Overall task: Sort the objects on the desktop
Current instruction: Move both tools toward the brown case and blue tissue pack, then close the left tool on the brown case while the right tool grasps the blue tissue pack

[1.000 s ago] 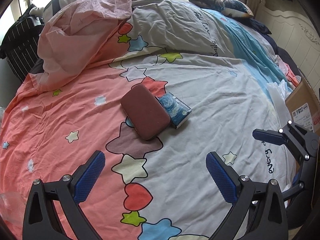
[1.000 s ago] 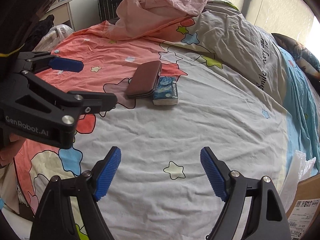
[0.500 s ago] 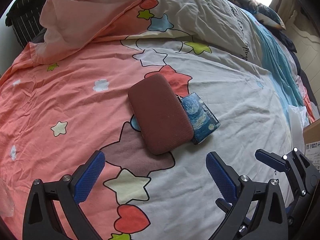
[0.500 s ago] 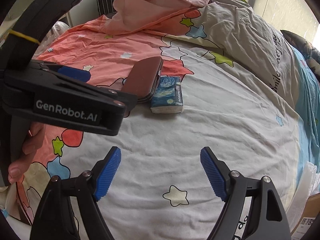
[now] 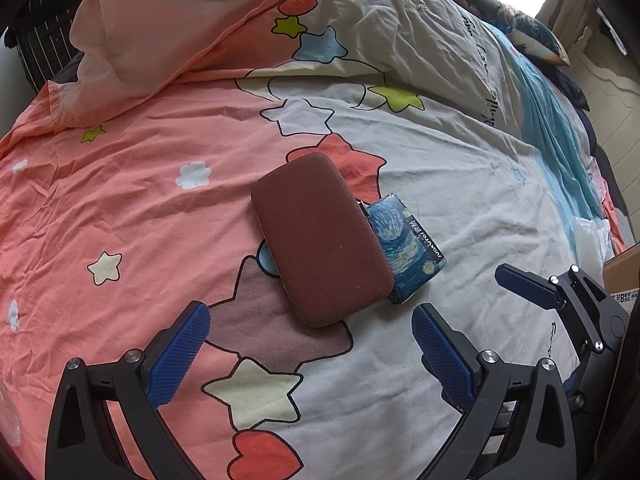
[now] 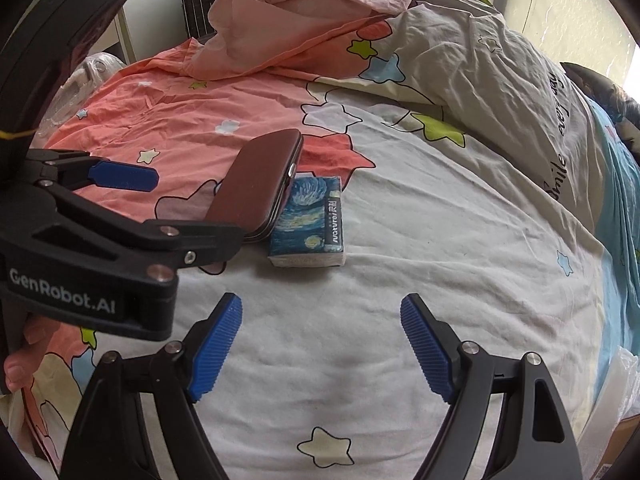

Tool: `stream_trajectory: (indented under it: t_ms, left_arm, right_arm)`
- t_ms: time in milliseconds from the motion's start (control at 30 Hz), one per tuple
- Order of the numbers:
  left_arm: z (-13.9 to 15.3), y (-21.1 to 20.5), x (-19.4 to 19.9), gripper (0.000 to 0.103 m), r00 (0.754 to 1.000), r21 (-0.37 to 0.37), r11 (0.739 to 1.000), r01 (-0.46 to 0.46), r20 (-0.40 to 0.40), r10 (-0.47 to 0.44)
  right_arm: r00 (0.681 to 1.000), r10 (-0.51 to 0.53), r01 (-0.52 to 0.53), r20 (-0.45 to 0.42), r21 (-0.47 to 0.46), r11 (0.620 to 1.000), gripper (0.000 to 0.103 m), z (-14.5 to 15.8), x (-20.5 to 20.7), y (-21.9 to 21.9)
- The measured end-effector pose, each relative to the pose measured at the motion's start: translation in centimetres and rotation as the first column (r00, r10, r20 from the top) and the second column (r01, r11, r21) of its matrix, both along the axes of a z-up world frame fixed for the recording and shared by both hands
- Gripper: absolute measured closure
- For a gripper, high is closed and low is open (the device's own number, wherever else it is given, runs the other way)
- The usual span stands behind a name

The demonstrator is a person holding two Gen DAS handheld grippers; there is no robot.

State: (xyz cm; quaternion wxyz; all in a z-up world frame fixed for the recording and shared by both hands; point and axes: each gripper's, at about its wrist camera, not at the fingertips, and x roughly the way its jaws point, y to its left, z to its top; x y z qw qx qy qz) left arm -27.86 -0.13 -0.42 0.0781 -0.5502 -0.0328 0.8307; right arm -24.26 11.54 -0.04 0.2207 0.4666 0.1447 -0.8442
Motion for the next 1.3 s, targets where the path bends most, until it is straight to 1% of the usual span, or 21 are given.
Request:
stream_trajectory:
  t_ms: [200,367,433,600,700,833,967,1033,1200,1233,1300]
  left_arm:
    - [0.1,-0.2,-0.2,0.0,1.0,0.015,1.0,0.001,-0.007,-0.001]
    - [0.4,-0.8,-0.8,0.0,0.999,0.058,0.998,-0.027,-0.016,0.028]
    - [0.3,-1.0,-1.1,0.0,0.999,0.075,0.996,-0.047,-0.014,0.048]
    - [-0.3,-0.6,-2.0,0.0,0.997,0.086,0.994,-0.07,-0.003,0.071]
    - [-0.9,0.1,-2.3,0.0,0.997,0.068,0.995,-0.071,-0.002,0.071]
    - [-1.6,0.2,-2.9,0.0,0.995,0.081,0.992,-0.095,0.003,0.095]
    - [-2.3,-0.6,-3.5,0.0,0.992,0.063,0.99,-0.125,-0.002,0.125]
    - [-2.6,-1.0,-3.7,0.0,0.991,0.077,0.988,-0.135,-0.002,0.136]
    - [-2.6,0.1,-3.5,0.001,0.995,0.003,0.996,-0.087,-0.041,0.087]
    - [-2.5,0.3,-3.3,0.002,0.996,-0.012,0.997,-0.079,-0.052,0.078]
    - [-2.2,0.7,-3.1,0.013,0.997,-0.01,0.999,-0.039,-0.06,0.038]
  right_arm:
    - [1.0,-0.017,0.017,0.001,-0.025,1.0,0.024,-0.4,-1.5,0.4]
    - [1.0,-0.024,0.025,0.008,-0.065,0.998,0.024,-0.6,-2.3,0.5]
    - [1.0,-0.016,0.017,0.012,-0.06,0.998,0.024,-0.8,-2.5,0.2]
    - [1.0,0.006,-0.006,0.011,-0.049,0.999,0.024,-1.2,-2.4,-0.4]
    - [1.0,0.012,-0.012,0.004,-0.043,0.999,0.024,-1.3,-2.5,-0.7]
    - [1.0,0.003,-0.003,-0.006,-0.03,1.0,0.024,-1.8,-2.9,-0.9]
    - [1.0,-0.01,0.01,-0.018,-0.019,1.0,0.024,-2.3,-3.2,-1.0]
    - [1.0,-0.009,0.009,-0.023,-0.013,1.0,0.024,-2.4,-3.4,-1.1]
    - [0.999,-0.005,0.004,-0.045,-0.026,1.0,0.024,-2.2,-3.4,-1.1]
    - [0.999,-0.005,0.003,-0.047,-0.029,1.0,0.024,-2.1,-3.4,-1.1]
    - [0.999,-0.003,0.002,-0.052,-0.033,0.999,0.024,-2.0,-3.4,-1.0]
